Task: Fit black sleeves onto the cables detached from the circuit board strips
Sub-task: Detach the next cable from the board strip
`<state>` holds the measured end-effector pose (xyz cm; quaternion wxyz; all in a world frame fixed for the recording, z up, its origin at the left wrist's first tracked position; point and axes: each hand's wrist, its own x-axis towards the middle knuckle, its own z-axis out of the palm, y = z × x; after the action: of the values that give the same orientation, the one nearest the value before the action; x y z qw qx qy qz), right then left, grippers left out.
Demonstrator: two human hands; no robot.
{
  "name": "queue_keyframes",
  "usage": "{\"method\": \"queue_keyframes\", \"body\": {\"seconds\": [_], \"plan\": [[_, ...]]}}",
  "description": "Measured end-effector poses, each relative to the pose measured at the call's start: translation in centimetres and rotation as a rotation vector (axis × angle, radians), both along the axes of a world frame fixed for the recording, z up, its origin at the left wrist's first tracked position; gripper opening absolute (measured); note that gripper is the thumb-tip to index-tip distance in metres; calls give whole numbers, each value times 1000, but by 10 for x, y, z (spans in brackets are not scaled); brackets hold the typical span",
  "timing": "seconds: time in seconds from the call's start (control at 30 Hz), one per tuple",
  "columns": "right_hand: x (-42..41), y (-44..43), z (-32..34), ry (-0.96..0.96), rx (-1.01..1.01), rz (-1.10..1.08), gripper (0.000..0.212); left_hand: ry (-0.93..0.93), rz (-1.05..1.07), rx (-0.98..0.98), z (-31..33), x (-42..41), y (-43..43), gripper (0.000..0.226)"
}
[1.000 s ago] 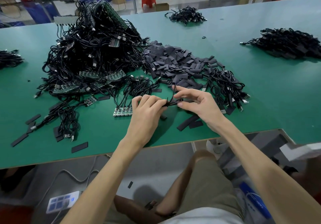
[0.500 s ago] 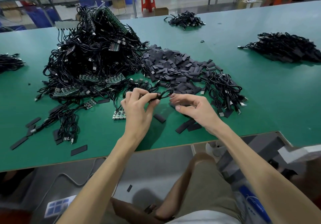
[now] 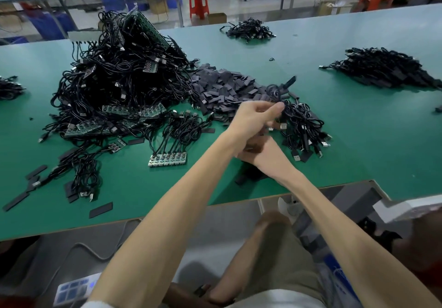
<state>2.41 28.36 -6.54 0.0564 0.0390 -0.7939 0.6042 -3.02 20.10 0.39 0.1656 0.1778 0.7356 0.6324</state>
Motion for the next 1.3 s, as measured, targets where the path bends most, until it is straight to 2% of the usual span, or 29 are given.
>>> {"method": "queue_keyframes", "body": {"seconds": [0.07, 0.2, 0.27, 0.4, 0.47, 0.6, 0.67, 0.83, 1.0, 1.17, 1.3], "plan": [[1, -1, 1, 13, 38, -22, 18, -4, -82, -46, -5, -1, 5, 21], [2, -5, 7, 58, 181, -21, 34, 88, -101, -69, -22, 2, -8, 22], [2, -3, 5, 33, 131, 4, 30, 131, -49, -44, -28, 1, -20, 19], [0, 1, 1, 57, 85, 6, 9, 211, 50, -36, -36, -1, -51, 18], [0, 0, 0, 63, 23, -19, 13, 264, 91, -82, -38, -3, -70, 18], [0, 4, 0, 103, -164, -111, 16, 355, 153, -277, -44, -11, -103, 24], [0, 6, 0, 124, -187, -161, 21, 389, 170, -414, -47, -14, -114, 26], [1, 6, -1, 97, -28, -146, 32, 539, 146, -657, -62, -2, -118, 25], [-1, 0, -4, 23, 402, -79, 55, 591, 183, -632, -69, 6, -116, 23], [-3, -1, -8, 49, 435, -82, 47, 617, 140, -593, -72, 13, -127, 22], [-4, 1, -9, 62, 423, -99, 41, 633, 154, -439, -74, 22, -140, 19]]}}
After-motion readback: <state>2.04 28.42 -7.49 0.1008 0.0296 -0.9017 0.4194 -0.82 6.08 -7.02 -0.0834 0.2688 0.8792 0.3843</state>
